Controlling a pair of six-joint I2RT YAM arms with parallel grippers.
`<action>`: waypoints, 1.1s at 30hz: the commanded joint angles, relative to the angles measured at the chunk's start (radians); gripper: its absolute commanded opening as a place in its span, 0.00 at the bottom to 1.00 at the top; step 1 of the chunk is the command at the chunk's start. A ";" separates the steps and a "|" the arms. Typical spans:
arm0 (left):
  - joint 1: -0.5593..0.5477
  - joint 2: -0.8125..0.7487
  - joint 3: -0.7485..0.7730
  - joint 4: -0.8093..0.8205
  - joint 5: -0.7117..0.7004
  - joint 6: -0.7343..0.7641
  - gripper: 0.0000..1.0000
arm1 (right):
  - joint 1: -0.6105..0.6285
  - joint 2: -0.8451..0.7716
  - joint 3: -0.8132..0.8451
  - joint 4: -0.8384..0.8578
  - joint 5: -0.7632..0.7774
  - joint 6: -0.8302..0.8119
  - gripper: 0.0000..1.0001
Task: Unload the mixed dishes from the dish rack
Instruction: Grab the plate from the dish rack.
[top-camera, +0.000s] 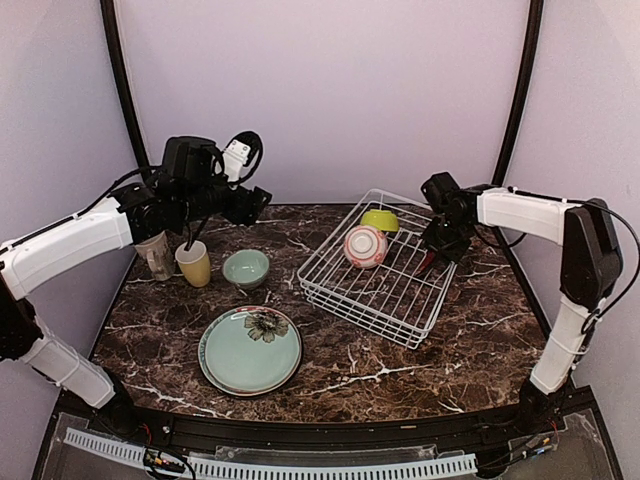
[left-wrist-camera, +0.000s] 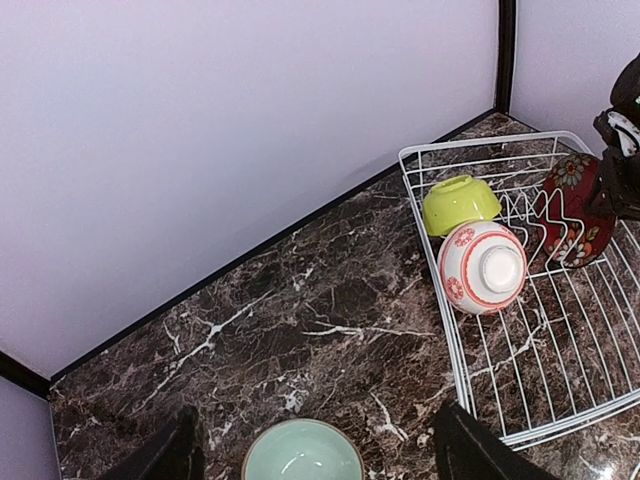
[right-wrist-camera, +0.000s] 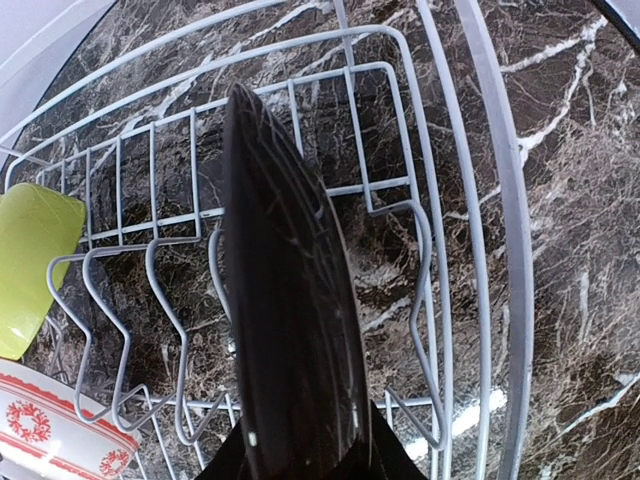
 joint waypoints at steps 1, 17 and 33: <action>0.004 -0.044 -0.004 0.016 -0.021 0.023 0.78 | 0.016 0.003 0.056 -0.044 0.083 0.024 0.24; 0.005 -0.067 0.008 -0.007 -0.029 0.018 0.78 | 0.095 -0.056 0.204 -0.197 0.188 -0.074 0.06; 0.004 -0.109 -0.043 0.052 -0.117 -0.009 0.83 | 0.091 -0.450 -0.125 0.246 -0.136 -0.601 0.00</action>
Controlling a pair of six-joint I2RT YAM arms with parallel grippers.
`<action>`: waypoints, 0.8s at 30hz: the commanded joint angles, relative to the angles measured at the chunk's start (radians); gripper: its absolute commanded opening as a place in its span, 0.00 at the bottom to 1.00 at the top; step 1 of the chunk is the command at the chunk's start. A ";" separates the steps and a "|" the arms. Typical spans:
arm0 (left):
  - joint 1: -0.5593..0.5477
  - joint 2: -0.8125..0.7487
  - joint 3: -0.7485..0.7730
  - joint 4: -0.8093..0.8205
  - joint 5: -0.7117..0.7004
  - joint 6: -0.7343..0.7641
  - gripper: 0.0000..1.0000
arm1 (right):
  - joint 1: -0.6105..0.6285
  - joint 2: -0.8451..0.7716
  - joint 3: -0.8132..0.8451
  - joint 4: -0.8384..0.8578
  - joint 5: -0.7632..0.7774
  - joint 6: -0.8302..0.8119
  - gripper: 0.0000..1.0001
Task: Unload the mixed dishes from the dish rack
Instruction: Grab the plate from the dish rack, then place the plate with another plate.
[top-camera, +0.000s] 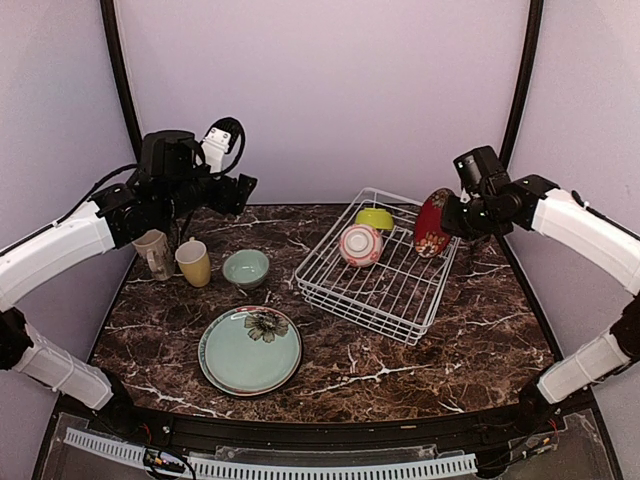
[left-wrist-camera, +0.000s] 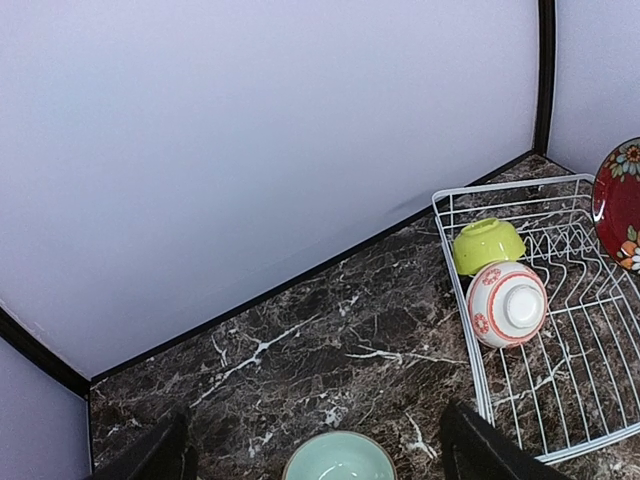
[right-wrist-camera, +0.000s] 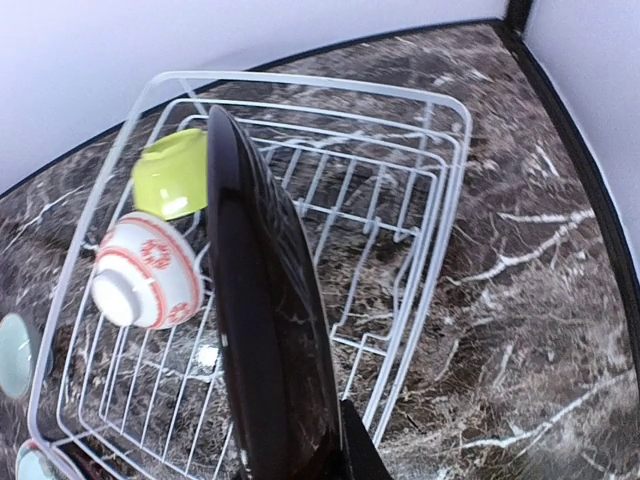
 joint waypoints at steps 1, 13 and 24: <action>0.004 -0.019 -0.020 0.017 -0.013 -0.014 0.83 | 0.005 -0.084 -0.072 0.320 -0.254 -0.217 0.00; 0.004 -0.134 -0.119 0.145 -0.106 -0.009 0.83 | 0.096 0.103 -0.114 0.712 -1.158 -0.216 0.00; 0.004 -0.205 -0.211 0.262 -0.170 0.010 0.82 | 0.363 0.341 -0.010 0.619 -1.055 -0.273 0.01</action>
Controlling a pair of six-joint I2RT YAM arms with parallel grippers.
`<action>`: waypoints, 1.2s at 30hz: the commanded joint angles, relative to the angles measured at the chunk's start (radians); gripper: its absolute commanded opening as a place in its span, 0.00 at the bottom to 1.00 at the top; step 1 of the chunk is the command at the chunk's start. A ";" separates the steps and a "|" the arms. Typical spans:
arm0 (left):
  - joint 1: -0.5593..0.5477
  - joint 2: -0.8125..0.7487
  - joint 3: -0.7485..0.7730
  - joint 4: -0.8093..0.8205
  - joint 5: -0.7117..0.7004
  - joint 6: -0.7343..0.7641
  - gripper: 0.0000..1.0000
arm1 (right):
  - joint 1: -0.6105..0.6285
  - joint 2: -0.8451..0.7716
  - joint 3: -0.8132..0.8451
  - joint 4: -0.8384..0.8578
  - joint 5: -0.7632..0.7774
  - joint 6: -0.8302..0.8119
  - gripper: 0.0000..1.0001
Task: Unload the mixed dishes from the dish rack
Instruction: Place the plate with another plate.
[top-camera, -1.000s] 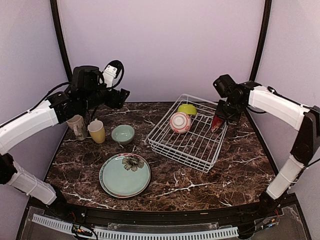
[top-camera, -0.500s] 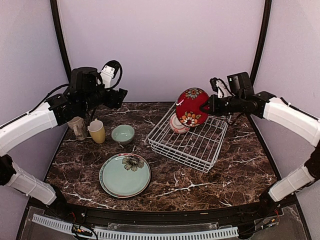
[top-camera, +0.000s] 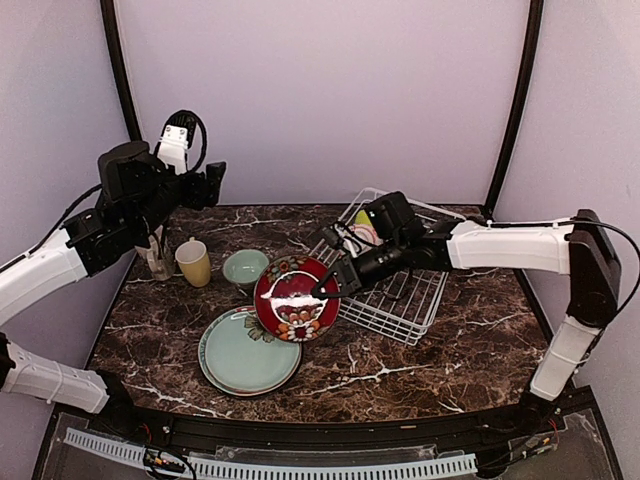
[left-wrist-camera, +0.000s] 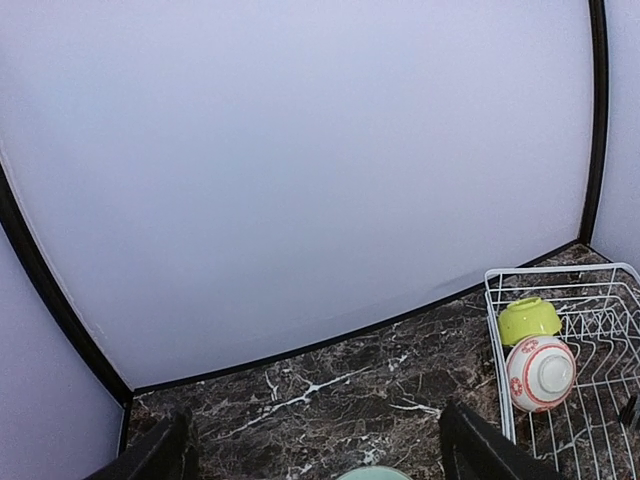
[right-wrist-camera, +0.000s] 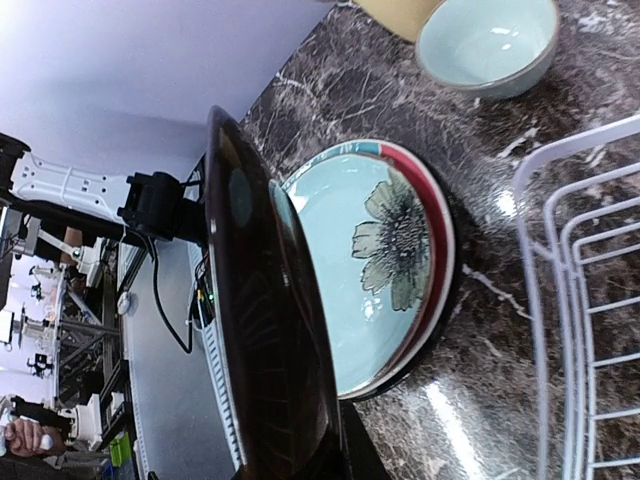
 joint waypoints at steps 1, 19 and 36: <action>0.004 -0.005 -0.025 0.048 -0.027 0.013 0.82 | 0.077 0.065 0.089 0.050 0.006 -0.029 0.01; 0.004 0.021 -0.022 0.042 -0.017 0.012 0.82 | 0.182 0.343 0.290 0.013 0.049 0.014 0.10; 0.005 0.048 0.006 0.004 0.006 0.001 0.82 | 0.228 0.424 0.394 -0.136 0.132 -0.064 0.38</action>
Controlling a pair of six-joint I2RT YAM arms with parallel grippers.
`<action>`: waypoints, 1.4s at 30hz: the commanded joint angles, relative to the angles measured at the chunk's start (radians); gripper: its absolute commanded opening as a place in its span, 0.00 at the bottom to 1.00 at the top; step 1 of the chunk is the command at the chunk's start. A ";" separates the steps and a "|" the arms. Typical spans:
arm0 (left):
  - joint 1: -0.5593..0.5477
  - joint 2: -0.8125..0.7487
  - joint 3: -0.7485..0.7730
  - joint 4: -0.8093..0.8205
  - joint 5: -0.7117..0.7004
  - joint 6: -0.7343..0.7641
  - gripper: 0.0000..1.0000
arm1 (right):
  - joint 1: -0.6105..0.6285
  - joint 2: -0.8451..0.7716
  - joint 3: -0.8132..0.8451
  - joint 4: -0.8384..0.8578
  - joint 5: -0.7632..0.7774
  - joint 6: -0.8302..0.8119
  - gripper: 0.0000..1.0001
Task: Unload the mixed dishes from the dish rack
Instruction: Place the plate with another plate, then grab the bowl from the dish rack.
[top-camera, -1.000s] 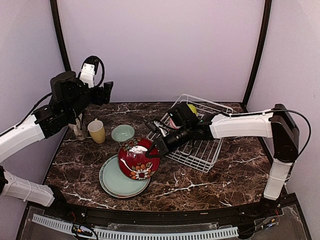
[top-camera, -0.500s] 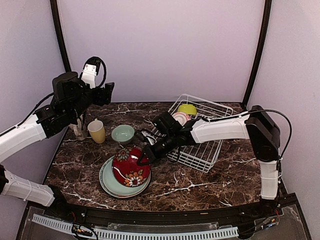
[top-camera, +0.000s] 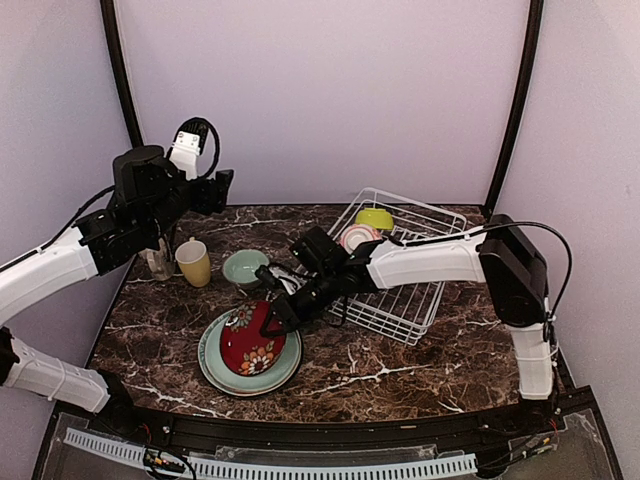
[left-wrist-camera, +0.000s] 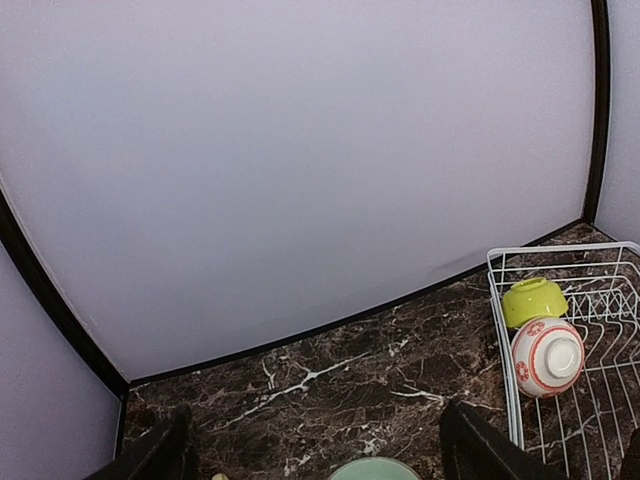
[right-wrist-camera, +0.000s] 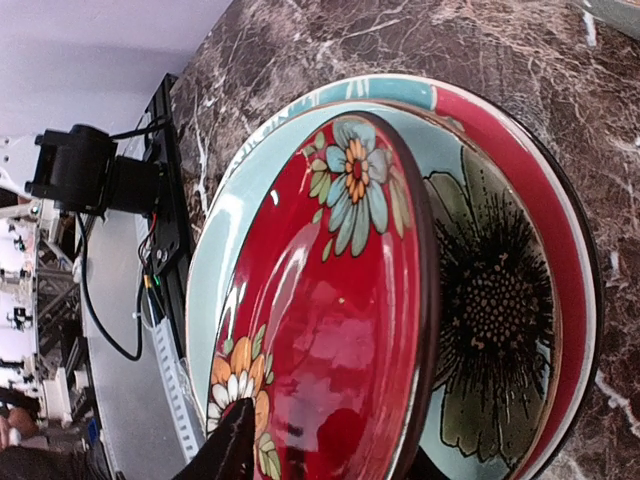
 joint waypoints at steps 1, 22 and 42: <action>0.004 0.000 0.018 -0.015 0.010 -0.002 0.82 | 0.026 0.014 0.067 -0.063 0.061 -0.059 0.42; 0.004 0.038 0.049 -0.050 0.005 -0.003 0.83 | 0.062 -0.103 0.047 -0.180 0.273 -0.151 0.91; 0.004 0.022 0.046 -0.046 0.000 -0.004 0.90 | -0.033 -0.314 0.003 -0.173 0.573 -0.226 0.99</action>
